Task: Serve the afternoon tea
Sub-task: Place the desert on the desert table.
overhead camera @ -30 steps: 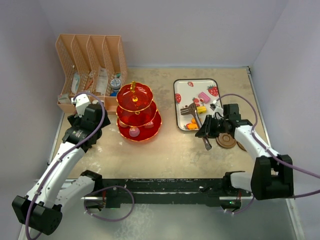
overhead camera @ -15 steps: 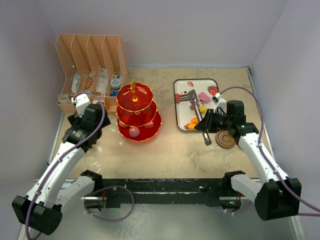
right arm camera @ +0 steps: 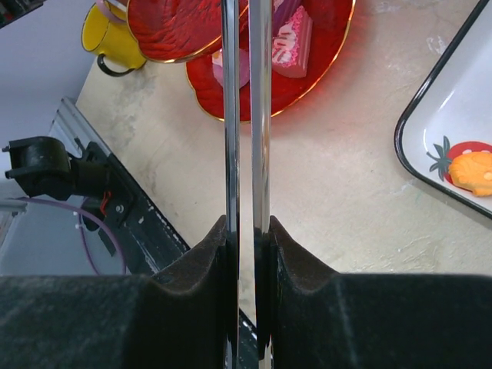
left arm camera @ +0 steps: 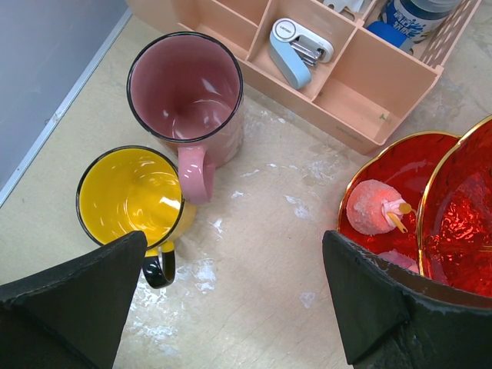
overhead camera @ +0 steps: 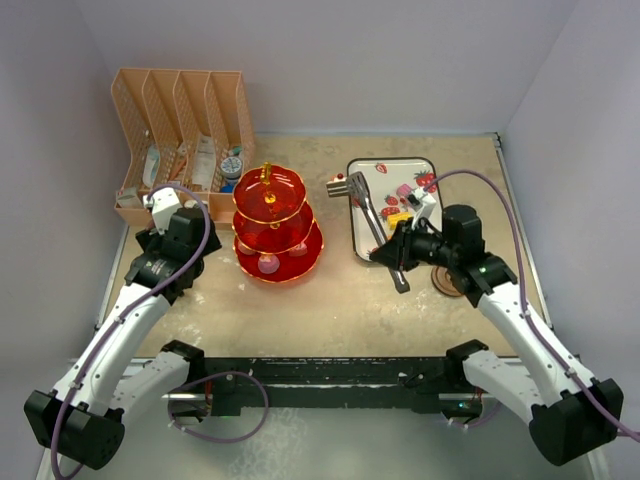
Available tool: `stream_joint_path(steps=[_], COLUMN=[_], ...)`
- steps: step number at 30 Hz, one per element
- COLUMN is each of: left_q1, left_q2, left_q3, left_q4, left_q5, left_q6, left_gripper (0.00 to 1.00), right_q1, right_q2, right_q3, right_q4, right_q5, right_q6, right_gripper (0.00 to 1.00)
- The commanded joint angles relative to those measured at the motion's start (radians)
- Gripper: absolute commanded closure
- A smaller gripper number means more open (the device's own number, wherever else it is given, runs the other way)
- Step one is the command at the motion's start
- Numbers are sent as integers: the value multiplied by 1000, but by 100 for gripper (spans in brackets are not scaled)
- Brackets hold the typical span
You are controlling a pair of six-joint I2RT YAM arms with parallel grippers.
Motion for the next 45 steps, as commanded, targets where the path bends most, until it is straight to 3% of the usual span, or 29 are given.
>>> stream_joint_path(steps=[1,11,33,45], left_q1=[-5,-5,-6,-6], left_q2=[2,3,10,13], left_q3=[13,13,13,12], left_q4=[28,27,25,25], left_q5=[-9,-10,-13,-15], left_q6=[14,13,10,9], left_gripper=[6,6,6,6], right_q1=[29,179,313,341], right_q2=[-38,23,201,259], right_q3=[-37,-39,-23,-30], right_q4=[52,115,280,374], right_q5=[-5,73,155,231], right_q6=[16,48,31,-65], right_gripper=[89,89,88,86])
